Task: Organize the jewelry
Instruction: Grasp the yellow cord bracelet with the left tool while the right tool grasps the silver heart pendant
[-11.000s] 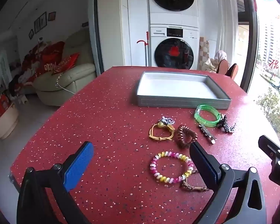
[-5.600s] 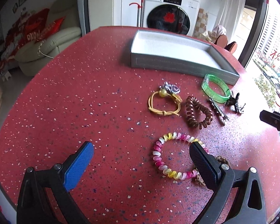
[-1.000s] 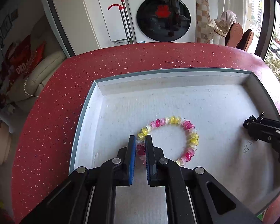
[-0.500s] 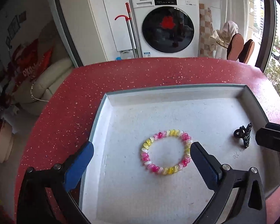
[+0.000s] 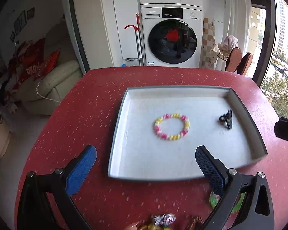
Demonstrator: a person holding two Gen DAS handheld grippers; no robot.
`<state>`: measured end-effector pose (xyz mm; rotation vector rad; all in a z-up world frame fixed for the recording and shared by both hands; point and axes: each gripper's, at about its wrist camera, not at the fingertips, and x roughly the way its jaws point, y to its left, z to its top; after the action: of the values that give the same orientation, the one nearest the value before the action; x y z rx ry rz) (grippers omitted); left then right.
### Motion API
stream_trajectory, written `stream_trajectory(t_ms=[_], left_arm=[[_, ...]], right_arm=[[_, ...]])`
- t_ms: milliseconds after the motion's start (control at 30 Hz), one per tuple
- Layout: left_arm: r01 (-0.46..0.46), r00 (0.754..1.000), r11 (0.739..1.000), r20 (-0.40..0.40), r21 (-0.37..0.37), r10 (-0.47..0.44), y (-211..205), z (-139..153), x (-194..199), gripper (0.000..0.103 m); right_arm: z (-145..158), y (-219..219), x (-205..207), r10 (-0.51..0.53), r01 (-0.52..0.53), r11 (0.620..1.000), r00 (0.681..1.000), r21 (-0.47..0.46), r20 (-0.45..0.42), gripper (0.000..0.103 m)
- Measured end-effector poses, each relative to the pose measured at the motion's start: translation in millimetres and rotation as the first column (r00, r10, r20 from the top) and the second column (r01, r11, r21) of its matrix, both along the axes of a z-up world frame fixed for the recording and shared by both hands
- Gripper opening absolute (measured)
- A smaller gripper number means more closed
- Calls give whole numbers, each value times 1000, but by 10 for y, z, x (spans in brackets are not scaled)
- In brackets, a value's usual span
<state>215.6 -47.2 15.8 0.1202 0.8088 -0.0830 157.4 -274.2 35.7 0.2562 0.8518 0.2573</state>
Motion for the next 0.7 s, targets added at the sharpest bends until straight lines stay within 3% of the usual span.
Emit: stream_trajectory(t_ms=[67,300,533,700], left_arm=[[0,1000,1000,7,19,0,66,-29,-152,103],[-8,1000,1000,0,22,8,291,-173,-597,103],[-38,996,999,-82,-26,36,459,-467,-823,103],[-62,991,998,-117,-31,58,485,-591,-894,103]], right_arm=[[-12,45,-114,2,-3,999,1000,-35,-26,103],[-242,68,-496,2,-5,1000,994,-25,-113,103],[-562,117,-833,-30,7,992,984,-130,-176,103],[-690,130,-959,-41,11,988,979,-154,-198,103]])
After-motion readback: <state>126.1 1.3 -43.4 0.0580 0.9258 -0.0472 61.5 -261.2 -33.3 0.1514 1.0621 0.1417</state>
